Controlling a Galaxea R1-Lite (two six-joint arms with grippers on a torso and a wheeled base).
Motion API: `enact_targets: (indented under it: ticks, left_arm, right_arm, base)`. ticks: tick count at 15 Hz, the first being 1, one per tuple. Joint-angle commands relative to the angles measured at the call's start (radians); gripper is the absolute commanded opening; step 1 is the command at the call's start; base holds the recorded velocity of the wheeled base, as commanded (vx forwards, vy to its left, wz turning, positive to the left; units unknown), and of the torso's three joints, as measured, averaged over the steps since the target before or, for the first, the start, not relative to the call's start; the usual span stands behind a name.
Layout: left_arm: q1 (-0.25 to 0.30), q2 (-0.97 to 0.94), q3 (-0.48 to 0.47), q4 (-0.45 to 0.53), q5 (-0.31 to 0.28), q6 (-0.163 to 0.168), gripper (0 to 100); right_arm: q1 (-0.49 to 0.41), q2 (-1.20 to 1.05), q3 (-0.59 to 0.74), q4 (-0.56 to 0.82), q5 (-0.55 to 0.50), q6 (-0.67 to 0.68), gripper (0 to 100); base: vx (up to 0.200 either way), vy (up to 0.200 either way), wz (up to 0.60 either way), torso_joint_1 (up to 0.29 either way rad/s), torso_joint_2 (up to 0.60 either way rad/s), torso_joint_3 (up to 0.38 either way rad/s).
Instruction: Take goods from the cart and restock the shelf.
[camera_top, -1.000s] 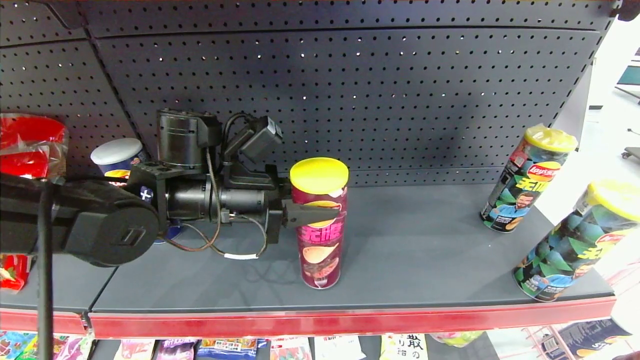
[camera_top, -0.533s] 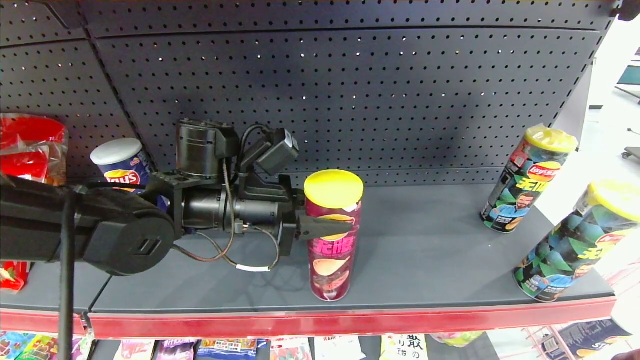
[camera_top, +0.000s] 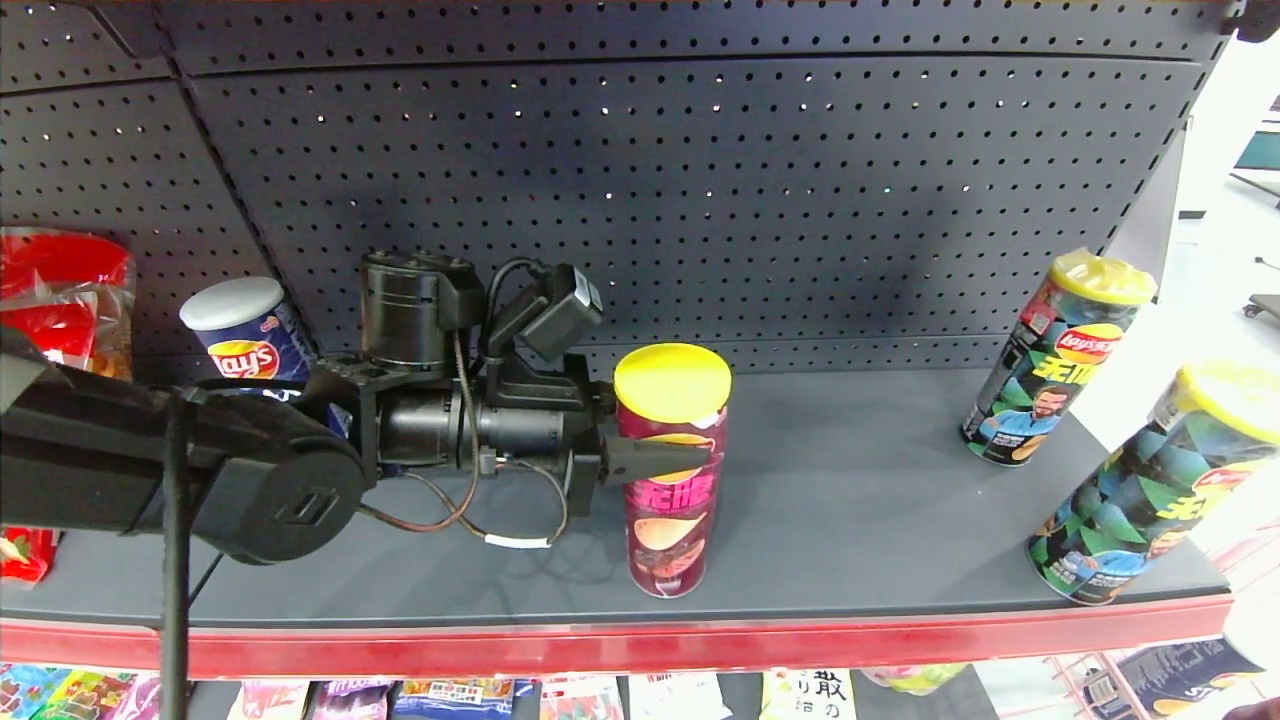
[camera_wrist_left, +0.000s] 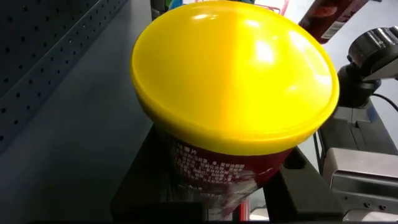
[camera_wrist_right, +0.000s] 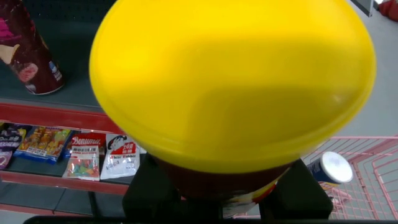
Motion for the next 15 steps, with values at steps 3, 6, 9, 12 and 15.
enact_targets:
  ticks: [3,6,9,12,15]
  left_arm:
    - [0.000,-0.039,0.049,0.001,-0.002,-0.002,0]
    - [0.000,-0.047,0.062,0.001,-0.001,-0.002,0]
    - [0.000,-0.045,0.064,0.001,0.001,-0.004,0]
    - [0.000,-0.041,0.064,0.001,0.001,-0.005,0]
    - [-0.012,-0.036,0.062,0.001,0.004,-0.005,0]
  right_arm:
    - [0.001,0.003,0.000,0.000,0.001,0.000,0]
    - [0.001,0.006,0.000,0.000,0.002,0.000,0]
    - [0.001,0.007,-0.002,0.000,0.002,0.000,0]
    - [0.001,0.007,0.000,0.001,0.002,0.000,0]
    - [0.001,0.009,-0.002,0.001,0.002,0.000,0]
  base:
    - [0.000,0.000,0.00,0.000,0.00,0.000]
    - [0.000,0.000,0.00,0.000,0.00,0.000]
    - [0.000,0.000,0.00,0.000,0.00,0.000]
    - [0.000,0.000,0.00,0.000,0.00,0.000]
    - [0.000,0.000,0.00,0.000,0.00,0.000]
